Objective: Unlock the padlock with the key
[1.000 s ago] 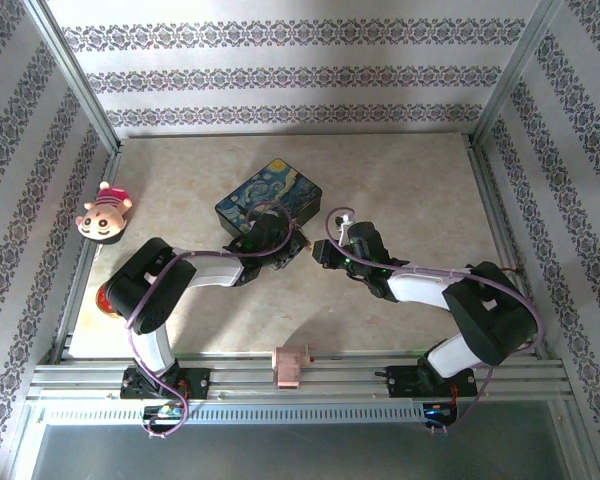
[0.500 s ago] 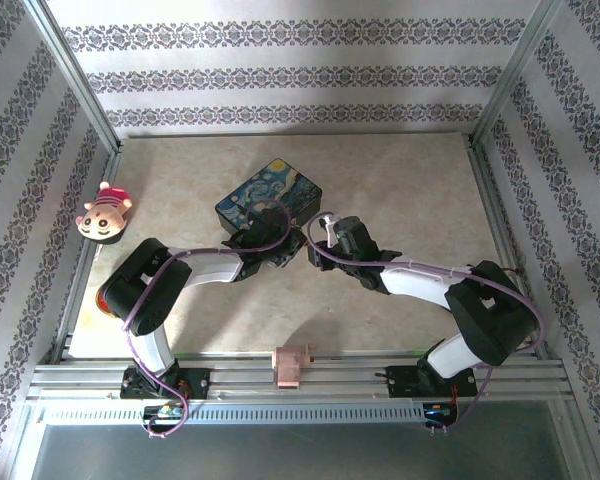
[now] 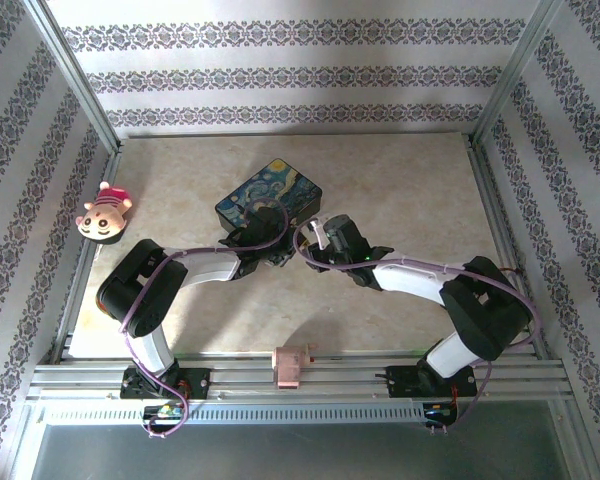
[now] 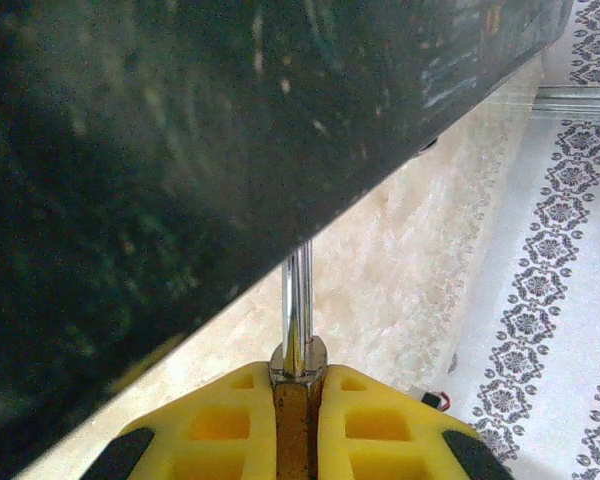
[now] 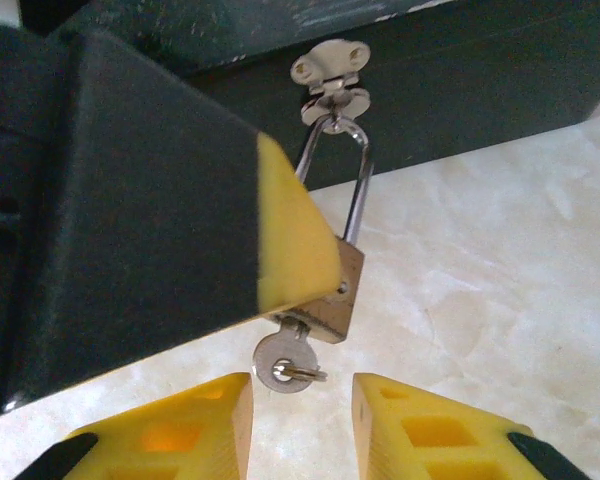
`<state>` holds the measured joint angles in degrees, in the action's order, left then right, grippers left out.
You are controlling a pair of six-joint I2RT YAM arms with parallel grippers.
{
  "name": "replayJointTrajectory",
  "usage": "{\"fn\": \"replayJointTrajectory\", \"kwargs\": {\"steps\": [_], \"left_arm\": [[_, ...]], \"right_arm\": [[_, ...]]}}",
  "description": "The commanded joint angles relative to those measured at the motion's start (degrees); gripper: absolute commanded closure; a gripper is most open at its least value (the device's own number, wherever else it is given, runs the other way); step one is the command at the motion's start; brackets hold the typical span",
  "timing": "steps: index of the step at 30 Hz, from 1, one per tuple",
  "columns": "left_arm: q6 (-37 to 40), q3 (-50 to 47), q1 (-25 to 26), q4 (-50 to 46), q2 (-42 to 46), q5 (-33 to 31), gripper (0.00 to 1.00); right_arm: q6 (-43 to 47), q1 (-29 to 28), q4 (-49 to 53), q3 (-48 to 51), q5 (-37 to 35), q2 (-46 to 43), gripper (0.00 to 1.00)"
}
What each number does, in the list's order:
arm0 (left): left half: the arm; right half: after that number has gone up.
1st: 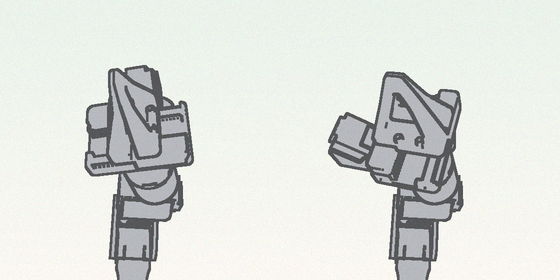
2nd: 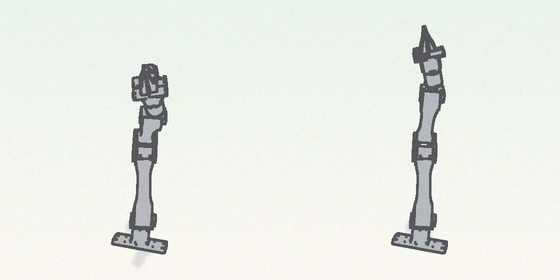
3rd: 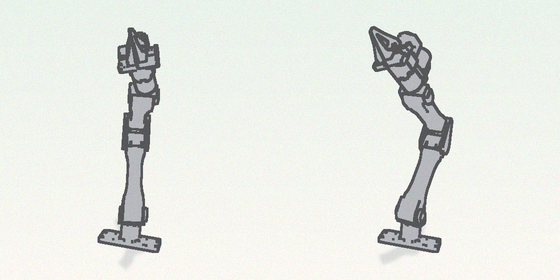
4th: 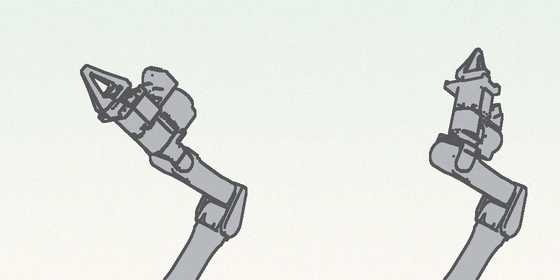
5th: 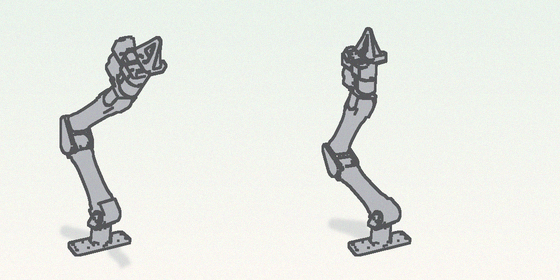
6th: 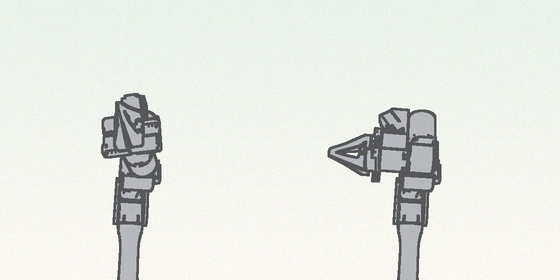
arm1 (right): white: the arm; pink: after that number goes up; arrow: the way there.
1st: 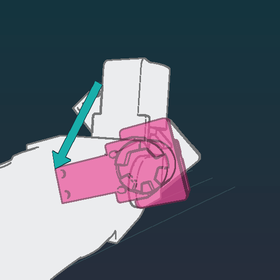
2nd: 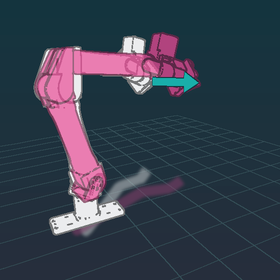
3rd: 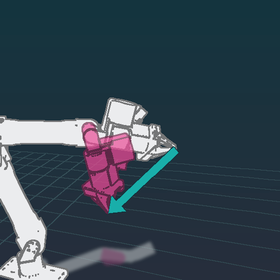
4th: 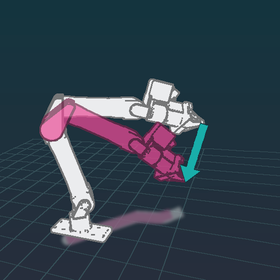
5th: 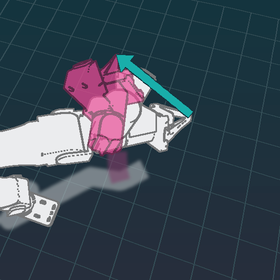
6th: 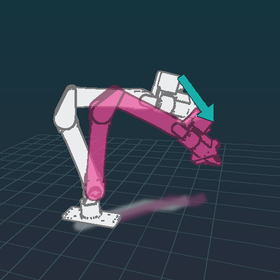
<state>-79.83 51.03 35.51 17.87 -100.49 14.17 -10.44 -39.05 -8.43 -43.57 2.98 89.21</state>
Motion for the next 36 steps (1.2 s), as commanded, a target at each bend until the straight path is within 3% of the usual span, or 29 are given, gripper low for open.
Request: {"fn": "replayJointTrajectory", "kwargs": {"steps": [1, 16, 21, 26, 36], "left_arm": [[-0.8, 1.3, -0.5, -2.0, 1.3, 1.7, 1.00], [-1.4, 1.4, -0.5, -1.7, 0.6, 3.6, 1.00], [-1.6, 1.3, -0.5, -1.5, 0.3, 4.1, 1.00], [-1.6, 1.1, -0.5, -1.4, 0.1, 4.5, 1.00], [-2.0, 0.8, -0.5, 0.0, -0.4, 5.1, 1.00]], "right_arm": [[3.1, -1.1, 1.7, -1.9, -1.9, 1.2, 0.68], [3.6, -1.7, 1.3, -5.2, -4.8, 5.0, 0.68], [2.5, -1.3, -0.2, -5.0, -4.6, 5.2, 0.75], [-0.5, -0.3, -2.9, -4.1, -3.0, 5.0, 0.91], [-15.2, 5.1, -12.0, 0.1, 6.7, 5.5, 0.98]]}}
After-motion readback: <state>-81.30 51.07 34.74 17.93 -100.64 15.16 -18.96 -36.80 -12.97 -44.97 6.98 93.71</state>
